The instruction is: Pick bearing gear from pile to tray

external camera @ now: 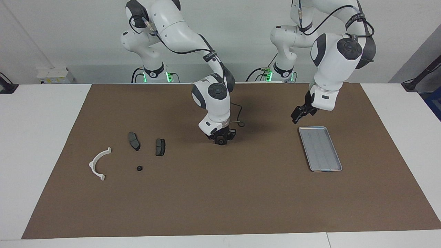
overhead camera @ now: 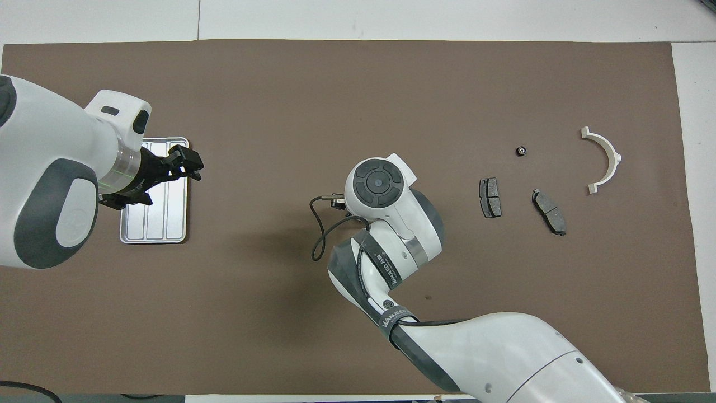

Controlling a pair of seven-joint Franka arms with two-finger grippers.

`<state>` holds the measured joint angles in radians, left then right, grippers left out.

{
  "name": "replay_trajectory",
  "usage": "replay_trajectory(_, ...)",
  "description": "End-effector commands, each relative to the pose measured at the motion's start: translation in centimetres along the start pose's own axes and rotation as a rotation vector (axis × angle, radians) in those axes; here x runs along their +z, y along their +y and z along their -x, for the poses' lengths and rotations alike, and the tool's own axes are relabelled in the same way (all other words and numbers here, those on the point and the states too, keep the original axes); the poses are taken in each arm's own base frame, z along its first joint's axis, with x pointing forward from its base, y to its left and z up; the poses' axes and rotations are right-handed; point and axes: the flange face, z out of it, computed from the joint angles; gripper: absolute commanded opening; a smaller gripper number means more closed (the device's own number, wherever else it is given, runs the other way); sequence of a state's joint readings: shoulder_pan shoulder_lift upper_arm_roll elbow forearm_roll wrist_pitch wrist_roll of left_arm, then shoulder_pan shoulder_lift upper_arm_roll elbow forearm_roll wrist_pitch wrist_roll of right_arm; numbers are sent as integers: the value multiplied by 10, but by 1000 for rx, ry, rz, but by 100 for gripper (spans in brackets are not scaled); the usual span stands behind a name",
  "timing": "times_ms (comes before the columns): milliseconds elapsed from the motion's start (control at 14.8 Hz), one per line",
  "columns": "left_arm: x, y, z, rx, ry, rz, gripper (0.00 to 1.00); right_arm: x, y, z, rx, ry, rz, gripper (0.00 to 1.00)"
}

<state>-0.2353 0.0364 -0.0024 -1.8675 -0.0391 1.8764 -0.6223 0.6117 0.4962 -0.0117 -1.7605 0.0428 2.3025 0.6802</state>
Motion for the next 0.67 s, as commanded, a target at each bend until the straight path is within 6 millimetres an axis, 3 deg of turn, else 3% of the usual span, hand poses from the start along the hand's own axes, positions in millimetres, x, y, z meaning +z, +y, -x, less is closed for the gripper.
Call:
replay_trajectory(0,13,19,8,-15,3,10,100,-14,7,-10,37,-6,-15,92)
replay_trajectory(202,18,40,15,-49,21,32,100,-62,42,-44,35,7,-22,92)
replay_trajectory(472,30,70,32,-10,19,31,100,-113,146,-103,-73,63,-36,92)
replay_trajectory(607,43,110,38,-40,10,17,100,-119,197,-124,-118,70,-26,91)
